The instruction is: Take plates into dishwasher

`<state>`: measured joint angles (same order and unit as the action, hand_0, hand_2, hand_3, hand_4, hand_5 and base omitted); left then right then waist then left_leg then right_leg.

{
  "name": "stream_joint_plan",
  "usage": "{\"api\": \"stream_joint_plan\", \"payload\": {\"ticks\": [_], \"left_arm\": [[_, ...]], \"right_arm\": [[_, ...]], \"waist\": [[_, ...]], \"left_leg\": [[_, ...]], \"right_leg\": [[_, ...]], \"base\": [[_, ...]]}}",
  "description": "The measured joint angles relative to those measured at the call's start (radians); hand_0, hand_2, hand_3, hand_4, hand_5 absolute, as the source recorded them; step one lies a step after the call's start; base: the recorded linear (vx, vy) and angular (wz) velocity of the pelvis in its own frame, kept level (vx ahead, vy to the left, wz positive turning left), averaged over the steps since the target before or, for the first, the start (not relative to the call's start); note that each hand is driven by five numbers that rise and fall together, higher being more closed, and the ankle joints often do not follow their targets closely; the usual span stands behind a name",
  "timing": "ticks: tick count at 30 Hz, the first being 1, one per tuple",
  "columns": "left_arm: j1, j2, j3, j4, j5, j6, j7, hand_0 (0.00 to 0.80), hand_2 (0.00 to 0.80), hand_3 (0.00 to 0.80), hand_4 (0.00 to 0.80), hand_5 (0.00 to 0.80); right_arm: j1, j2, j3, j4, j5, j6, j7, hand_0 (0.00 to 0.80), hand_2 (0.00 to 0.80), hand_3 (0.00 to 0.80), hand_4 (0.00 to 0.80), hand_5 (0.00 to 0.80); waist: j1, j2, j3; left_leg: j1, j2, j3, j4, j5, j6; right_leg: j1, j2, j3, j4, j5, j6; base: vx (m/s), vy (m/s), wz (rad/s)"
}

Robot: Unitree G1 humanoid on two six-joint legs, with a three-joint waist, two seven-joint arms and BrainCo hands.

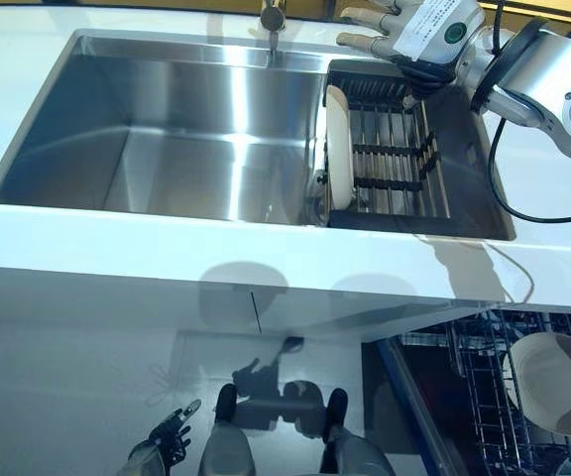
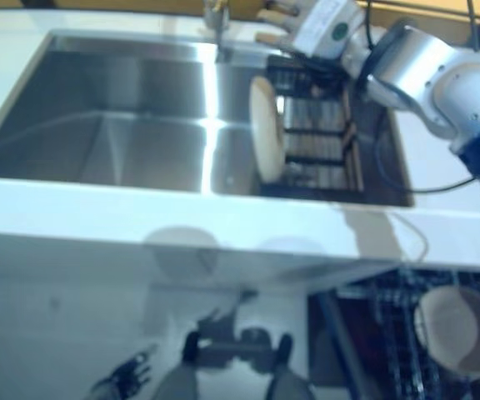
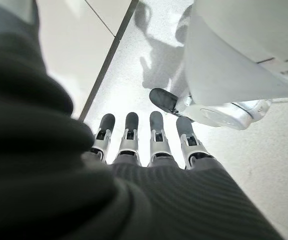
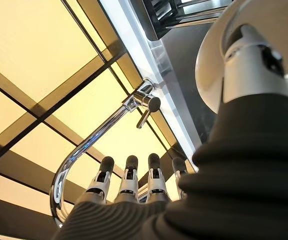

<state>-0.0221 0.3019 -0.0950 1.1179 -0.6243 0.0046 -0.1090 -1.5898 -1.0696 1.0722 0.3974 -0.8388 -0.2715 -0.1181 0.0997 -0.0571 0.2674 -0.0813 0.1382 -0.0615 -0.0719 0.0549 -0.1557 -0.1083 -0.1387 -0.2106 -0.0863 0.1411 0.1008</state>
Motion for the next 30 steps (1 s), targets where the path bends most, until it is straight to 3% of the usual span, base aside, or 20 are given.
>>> {"api": "stream_joint_plan", "payload": {"ticks": [6,30], "left_arm": [[-0.003,0.01,0.0,-0.001,0.0,-0.001,0.0,0.0,0.0,0.0,0.0,0.0],[-0.009,0.025,0.0,-0.002,0.0,-0.017,0.0,0.0,0.0,0.0,0.0,0.0]], "right_arm": [[-0.006,0.041,0.001,-0.005,0.005,0.001,0.016,0.0,0.0,0.0,0.0,0.0],[-0.006,0.055,0.001,-0.03,-0.014,0.012,0.087,0.0,0.0,0.0,0.0,0.0]], "waist": [[0.009,-0.013,0.007],[0.022,-0.032,0.029]], "left_leg": [[-0.008,-0.002,-0.006,0.0,0.0,0.0],[-0.037,-0.004,-0.018,0.009,0.001,0.0]], "right_leg": [[-0.002,-0.003,-0.007,0.0,-0.001,0.002],[-0.019,-0.004,-0.019,0.0,-0.002,0.002]], "base": [[-0.001,0.006,0.03],[-0.001,0.0,0.01]]}}
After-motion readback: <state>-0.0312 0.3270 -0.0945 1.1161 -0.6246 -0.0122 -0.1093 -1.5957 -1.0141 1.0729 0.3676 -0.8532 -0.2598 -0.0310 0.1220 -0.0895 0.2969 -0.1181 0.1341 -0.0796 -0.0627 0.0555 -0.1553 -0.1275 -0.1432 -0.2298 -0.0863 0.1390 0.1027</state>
